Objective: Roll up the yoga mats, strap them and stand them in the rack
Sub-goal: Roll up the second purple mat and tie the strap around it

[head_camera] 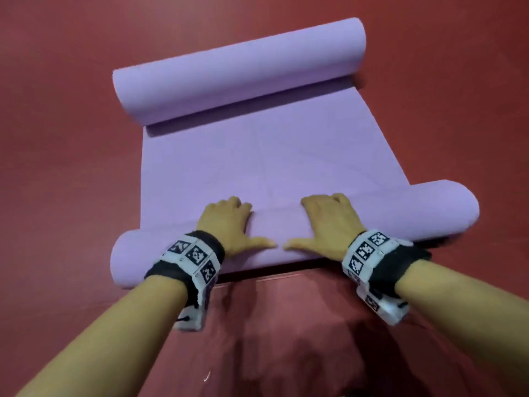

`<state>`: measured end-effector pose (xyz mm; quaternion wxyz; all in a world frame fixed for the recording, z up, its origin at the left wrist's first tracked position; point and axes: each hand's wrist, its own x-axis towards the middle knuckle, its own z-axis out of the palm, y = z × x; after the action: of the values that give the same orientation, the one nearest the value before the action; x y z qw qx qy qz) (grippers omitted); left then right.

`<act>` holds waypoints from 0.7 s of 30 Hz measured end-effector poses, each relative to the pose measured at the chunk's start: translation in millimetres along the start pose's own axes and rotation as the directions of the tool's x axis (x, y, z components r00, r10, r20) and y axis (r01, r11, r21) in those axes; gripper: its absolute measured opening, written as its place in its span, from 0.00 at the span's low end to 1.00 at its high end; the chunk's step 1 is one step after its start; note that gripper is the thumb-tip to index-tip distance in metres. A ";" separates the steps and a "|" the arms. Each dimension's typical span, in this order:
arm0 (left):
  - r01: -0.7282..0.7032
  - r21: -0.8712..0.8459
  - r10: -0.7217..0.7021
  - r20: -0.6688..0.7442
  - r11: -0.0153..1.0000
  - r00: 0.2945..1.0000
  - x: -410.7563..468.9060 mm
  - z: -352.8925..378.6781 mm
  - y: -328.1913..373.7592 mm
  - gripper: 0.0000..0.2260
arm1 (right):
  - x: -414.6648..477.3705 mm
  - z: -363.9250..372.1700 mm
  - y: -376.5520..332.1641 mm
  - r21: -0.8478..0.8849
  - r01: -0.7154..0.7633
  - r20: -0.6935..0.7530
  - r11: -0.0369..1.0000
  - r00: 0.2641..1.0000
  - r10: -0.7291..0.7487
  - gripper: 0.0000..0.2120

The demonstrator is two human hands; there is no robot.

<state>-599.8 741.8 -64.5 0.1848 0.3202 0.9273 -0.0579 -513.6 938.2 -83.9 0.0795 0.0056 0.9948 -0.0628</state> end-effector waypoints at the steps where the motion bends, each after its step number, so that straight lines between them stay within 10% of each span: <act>1: -0.065 0.064 0.062 0.040 0.996 0.997 -11.5 8.1 6.9 0.56 | -12.9 8.9 -0.9 -0.087 0.056 0.029 0.995 0.998 -0.053 0.50; 7: -0.119 0.107 0.118 0.008 0.987 0.993 -20.3 13.5 14.7 0.39 | -8.2 -11.4 -12.4 -0.199 0.177 0.211 0.964 0.968 -0.134 0.44; 12: 0.015 -0.355 0.206 0.576 0.935 0.791 -12.9 7.6 -4.3 0.31 | 4.8 -23.0 -11.6 0.171 0.092 0.645 0.981 0.742 -0.182 0.37; 14: 0.106 -0.400 0.172 0.599 0.910 0.782 -11.0 13.3 -10.3 0.34 | 12.8 -17.9 -11.1 0.232 -0.003 0.724 0.973 0.669 -0.171 0.34; 17: 0.191 -0.373 -0.016 0.424 0.908 0.905 7.7 6.4 -32.0 0.43 | 41.6 -16.5 6.8 0.226 -0.170 0.674 0.959 0.738 -0.028 0.39; 21: 0.242 -0.147 -0.235 0.063 0.959 0.970 16.0 8.5 -33.6 0.21 | 53.3 -9.6 13.3 0.056 -0.268 0.219 0.962 0.943 0.250 0.30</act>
<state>-629.5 722.6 -78.8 0.2212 0.1897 0.9565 -0.0154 -567.5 952.7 -84.7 0.1912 0.1331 0.9679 -0.0940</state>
